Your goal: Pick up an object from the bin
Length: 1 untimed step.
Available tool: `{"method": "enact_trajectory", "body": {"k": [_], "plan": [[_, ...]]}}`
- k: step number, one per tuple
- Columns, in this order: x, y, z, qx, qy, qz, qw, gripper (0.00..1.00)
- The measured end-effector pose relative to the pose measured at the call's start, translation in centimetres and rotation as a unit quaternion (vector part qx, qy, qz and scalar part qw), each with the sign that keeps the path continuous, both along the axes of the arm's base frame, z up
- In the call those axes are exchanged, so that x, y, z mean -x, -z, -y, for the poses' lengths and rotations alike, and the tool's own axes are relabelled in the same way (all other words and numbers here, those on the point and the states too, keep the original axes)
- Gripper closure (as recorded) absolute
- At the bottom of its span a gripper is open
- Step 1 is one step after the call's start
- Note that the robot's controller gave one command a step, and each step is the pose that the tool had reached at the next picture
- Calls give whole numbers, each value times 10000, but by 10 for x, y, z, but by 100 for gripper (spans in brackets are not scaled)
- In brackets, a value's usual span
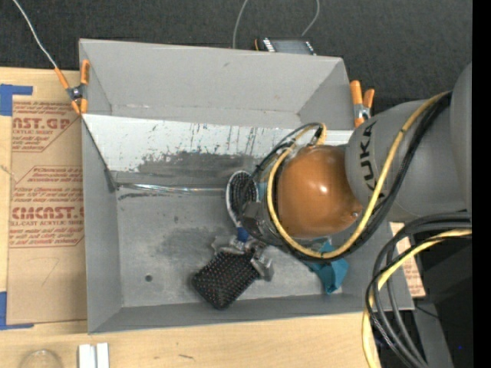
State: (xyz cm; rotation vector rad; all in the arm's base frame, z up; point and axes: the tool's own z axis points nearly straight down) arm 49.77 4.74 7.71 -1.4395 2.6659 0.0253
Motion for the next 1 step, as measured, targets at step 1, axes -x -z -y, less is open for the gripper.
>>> {"method": "enact_trajectory", "body": {"k": [1], "plan": [[7,0,18,-86,-115,187,9997,100]]}}
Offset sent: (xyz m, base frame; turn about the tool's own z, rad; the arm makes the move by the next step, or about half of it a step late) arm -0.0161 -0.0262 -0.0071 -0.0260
